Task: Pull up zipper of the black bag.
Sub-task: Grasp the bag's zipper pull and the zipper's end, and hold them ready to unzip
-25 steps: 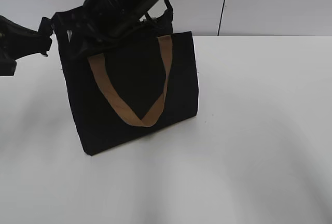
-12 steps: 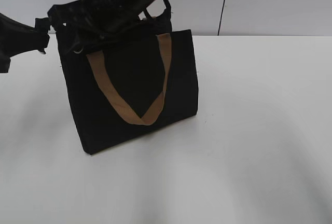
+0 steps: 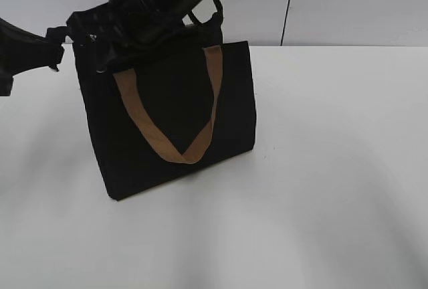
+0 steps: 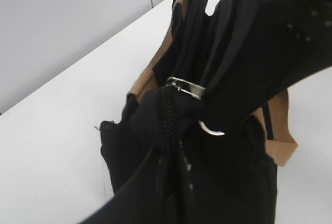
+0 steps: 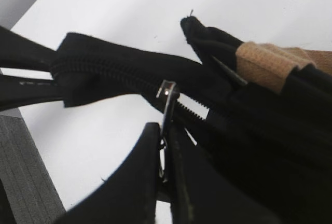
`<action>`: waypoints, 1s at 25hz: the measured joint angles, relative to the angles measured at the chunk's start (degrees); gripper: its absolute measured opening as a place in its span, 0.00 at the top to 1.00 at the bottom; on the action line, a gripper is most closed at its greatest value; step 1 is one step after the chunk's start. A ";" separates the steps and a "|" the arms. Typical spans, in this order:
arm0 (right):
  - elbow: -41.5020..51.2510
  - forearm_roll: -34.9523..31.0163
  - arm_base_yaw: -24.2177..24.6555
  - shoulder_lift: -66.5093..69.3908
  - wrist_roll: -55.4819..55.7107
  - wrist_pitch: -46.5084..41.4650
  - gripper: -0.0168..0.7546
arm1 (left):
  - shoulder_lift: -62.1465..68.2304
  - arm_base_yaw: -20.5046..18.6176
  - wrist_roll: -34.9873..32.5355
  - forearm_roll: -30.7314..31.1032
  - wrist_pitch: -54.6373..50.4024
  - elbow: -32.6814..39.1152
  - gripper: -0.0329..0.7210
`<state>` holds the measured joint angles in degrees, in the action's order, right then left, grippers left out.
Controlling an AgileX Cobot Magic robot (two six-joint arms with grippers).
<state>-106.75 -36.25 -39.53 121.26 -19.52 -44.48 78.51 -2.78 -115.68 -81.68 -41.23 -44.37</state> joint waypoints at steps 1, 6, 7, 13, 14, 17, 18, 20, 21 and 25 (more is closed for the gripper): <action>0.00 0.82 0.00 0.00 0.00 -0.05 0.97 | 0.00 0.00 0.00 0.12 0.00 0.00 0.95; 0.00 3.44 0.00 -0.34 0.00 -1.27 0.97 | 0.00 0.09 1.36 5.11 1.55 0.00 0.95; 0.00 3.66 0.00 -0.65 -0.05 -1.73 0.97 | 0.00 0.09 2.59 6.54 2.08 0.00 0.95; 0.00 3.97 0.72 -1.89 -0.98 -5.12 0.98 | 0.00 0.16 11.90 16.83 4.25 0.00 0.95; 0.00 3.97 1.23 -1.89 -0.98 -6.07 0.98 | 0.00 0.16 13.06 17.85 4.25 0.00 0.95; 0.00 3.61 2.63 -1.89 -1.04 -7.79 0.98 | 0.00 0.22 15.64 18.90 5.12 0.00 0.95; 0.00 3.40 3.05 -1.89 -1.08 -8.08 0.98 | 0.00 0.22 16.36 19.13 5.24 0.00 0.95; 0.00 3.13 3.68 -2.00 -1.11 -8.39 0.98 | 0.00 0.28 18.27 20.05 5.35 0.00 0.95; 0.00 3.13 4.01 -2.12 -1.16 -8.70 0.98 | 0.00 0.28 19.21 20.82 5.47 0.00 0.95; 0.00 3.54 6.00 -2.28 -1.16 -9.62 0.98 | 0.00 0.28 24.21 25.25 5.78 0.00 0.95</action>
<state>-106.75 -32.71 -33.54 118.98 -20.68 -54.10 78.51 -2.50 -91.46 -56.42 -35.46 -44.37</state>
